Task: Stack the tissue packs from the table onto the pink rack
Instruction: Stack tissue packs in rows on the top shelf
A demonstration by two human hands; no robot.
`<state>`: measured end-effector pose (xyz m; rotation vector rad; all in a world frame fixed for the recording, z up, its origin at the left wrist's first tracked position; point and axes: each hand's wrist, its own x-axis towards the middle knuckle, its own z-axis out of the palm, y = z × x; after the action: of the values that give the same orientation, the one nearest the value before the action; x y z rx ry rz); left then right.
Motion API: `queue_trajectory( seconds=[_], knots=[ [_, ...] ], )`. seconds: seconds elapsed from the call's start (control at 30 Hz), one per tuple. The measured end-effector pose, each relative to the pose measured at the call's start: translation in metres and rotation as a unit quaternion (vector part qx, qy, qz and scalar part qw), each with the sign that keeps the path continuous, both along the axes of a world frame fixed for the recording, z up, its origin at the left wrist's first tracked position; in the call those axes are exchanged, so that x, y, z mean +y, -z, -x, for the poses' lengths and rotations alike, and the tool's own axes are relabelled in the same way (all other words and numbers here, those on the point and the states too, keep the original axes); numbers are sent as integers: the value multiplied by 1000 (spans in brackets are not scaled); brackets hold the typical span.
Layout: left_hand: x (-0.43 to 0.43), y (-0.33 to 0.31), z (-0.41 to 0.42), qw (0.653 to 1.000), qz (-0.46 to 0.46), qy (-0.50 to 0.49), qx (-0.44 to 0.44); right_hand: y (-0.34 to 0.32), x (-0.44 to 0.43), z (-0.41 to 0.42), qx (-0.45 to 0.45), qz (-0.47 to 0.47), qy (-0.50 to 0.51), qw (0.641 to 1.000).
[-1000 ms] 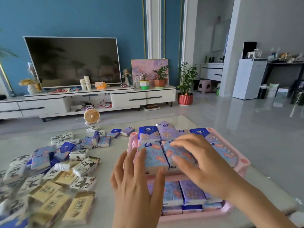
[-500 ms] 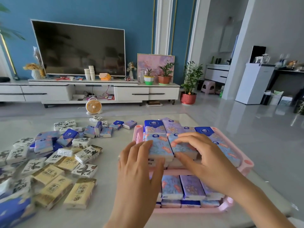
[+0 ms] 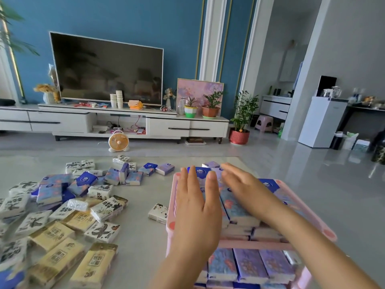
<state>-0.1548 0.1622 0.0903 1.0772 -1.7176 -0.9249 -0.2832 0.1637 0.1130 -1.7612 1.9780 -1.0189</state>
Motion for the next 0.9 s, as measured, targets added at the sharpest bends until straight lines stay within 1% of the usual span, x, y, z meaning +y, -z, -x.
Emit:
queue_trajectory(
  seconds=[0.07,0.13,0.23,0.4,0.5,0.63,0.77,0.9],
  knots=[
    [-10,4,4,1000,11,7,-28,4,-4,-2,40,-30,-16,999],
    [-19,10,6,999,23,18,-42,8,-7,-4,72,-30,-26,997],
    [-25,11,4,999,23,29,-21,11,-10,-8,100,-8,-10,995],
    [-28,5,1,998,56,-14,-3,7,-6,-16,142,10,-8,990],
    [-28,6,0,998,62,-16,-20,5,-4,-17,135,6,-8,991],
    [-24,2,-1,998,47,-9,-28,3,-3,-16,91,-3,-12,996],
    [-23,-8,-10,1000,8,7,21,-5,4,-10,33,26,9,999],
    [-21,-12,-25,999,30,12,41,-10,12,-7,22,47,26,998]
  ],
)
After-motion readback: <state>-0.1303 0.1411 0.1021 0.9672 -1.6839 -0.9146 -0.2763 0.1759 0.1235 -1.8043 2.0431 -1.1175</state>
